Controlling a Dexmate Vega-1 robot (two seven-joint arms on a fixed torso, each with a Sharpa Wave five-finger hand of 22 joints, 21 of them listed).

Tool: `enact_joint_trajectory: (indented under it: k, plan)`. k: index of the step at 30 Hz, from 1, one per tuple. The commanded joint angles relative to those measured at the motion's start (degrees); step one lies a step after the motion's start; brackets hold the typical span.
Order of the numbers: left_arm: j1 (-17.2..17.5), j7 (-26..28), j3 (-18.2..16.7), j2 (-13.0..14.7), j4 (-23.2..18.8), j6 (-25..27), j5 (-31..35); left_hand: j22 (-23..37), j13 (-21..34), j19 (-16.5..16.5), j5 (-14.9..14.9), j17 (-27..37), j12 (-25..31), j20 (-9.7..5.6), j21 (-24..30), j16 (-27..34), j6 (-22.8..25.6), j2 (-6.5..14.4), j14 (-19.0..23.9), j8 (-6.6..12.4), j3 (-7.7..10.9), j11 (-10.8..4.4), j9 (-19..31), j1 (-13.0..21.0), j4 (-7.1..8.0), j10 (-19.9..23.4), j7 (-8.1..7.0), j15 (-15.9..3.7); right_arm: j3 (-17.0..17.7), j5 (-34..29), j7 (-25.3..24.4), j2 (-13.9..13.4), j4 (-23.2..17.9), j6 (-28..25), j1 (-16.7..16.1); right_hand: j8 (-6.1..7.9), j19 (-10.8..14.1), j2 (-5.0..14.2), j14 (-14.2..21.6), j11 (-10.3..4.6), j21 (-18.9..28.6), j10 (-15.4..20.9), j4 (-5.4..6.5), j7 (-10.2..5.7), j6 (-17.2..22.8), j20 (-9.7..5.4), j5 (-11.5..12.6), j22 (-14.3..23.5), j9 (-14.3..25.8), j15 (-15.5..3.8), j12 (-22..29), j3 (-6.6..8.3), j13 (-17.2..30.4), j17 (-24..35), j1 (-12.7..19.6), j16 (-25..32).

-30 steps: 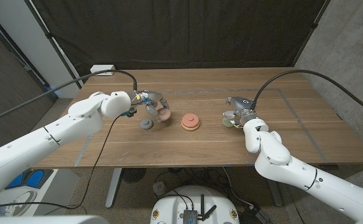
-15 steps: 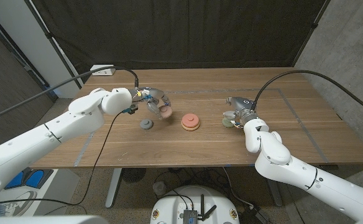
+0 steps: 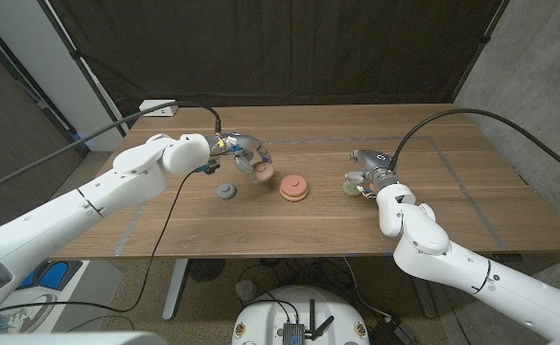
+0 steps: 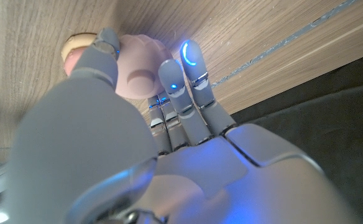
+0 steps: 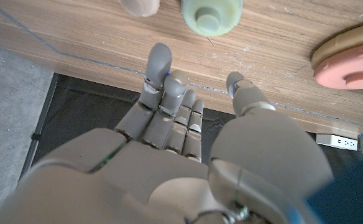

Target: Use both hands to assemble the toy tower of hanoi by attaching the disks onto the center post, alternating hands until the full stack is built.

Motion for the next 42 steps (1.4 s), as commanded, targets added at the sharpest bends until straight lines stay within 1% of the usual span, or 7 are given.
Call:
enact_joint_trajectory:
  k: [1,7,14,24,42]
  plan:
    - [-1.9,-0.58,1.45,-2.24,1.3,-2.0,0.58,0.12,3.58,0.65,0.56,0.28,0.3,-6.75,0.16,-0.17,0.59,0.43,0.59,0.3,0.86,-3.82,0.29,-0.09,0.89,4.13,0.14,-1.71,0.44,1.1,-1.09,-0.21,-0.36,-0.64,-0.47,0.05,0.14,-0.12,0.06,-0.08,-0.09,0.54,-0.06,0.06,0.57,-5.85,0.38,0.04,0.2,-4.01,-0.25,0.33,0.07,-0.08,-0.06,-0.09]
    - [-2.93,-0.99,2.21,-3.39,2.02,-3.04,0.72,0.11,3.69,0.58,0.61,0.21,0.24,-6.73,0.12,-0.52,0.75,0.41,0.36,0.25,0.86,-3.93,0.33,-0.13,0.89,4.26,0.2,-1.71,0.7,1.75,-1.84,-0.72,-0.72,-0.59,-0.89,-0.04,-0.12,-0.13,-0.51,-0.02,-0.19,0.68,-0.13,0.06,0.64,-5.84,0.46,-0.1,0.18,-4.05,-0.32,0.3,0.05,-0.72,-0.06,-0.67]
    - [-4.14,-1.8,3.34,-4.69,3.05,-4.06,1.12,0.1,3.74,0.53,0.66,0.42,0.03,-6.72,0.1,-0.59,0.81,0.44,0.46,0.15,0.84,-3.86,0.38,-0.24,0.94,4.1,0.18,-1.71,0.95,2.2,-2.43,-1.47,-1.32,-0.9,-1.3,-0.03,0.1,-0.1,-0.14,-0.05,0.11,0.97,-0.16,0.08,0.82,-5.84,0.5,0.13,0.21,-4.05,-0.27,0.25,0.08,-0.46,-0.04,-0.36]
    - [-6.45,-3.04,5.38,-7.3,5.06,-5.72,1.85,0.09,3.75,0.52,0.72,0.47,-0.18,-6.71,0.09,-0.91,0.76,0.46,0.38,-0.04,0.79,-3.91,0.44,-0.43,0.99,4.14,0.15,-1.72,1.77,3.61,-3.61,-2.16,-2.02,-1.09,-2.13,-0.02,-0.04,-0.01,-0.09,-0.08,0.05,1.17,-0.13,0.0,1.01,-5.84,0.55,0.02,0.28,-4.04,-0.29,0.2,0.14,-0.46,-0.09,-0.36]
    - [-8.56,-4.69,7.92,-9.89,7.47,-6.1,3.11,0.06,3.95,0.54,0.78,0.67,-0.36,-6.71,0.03,-1.33,0.99,0.49,0.46,-0.23,0.69,-3.84,0.54,-0.85,1.04,4.3,0.15,-1.72,2.32,5.56,-5.43,-3.2,-2.76,-1.86,-2.92,0.0,-0.11,0.15,0.03,-0.04,0.04,1.31,-0.08,0.09,1.25,-5.84,0.67,0.0,0.31,-4.03,-0.33,0.25,0.19,-0.29,-0.16,-0.24]
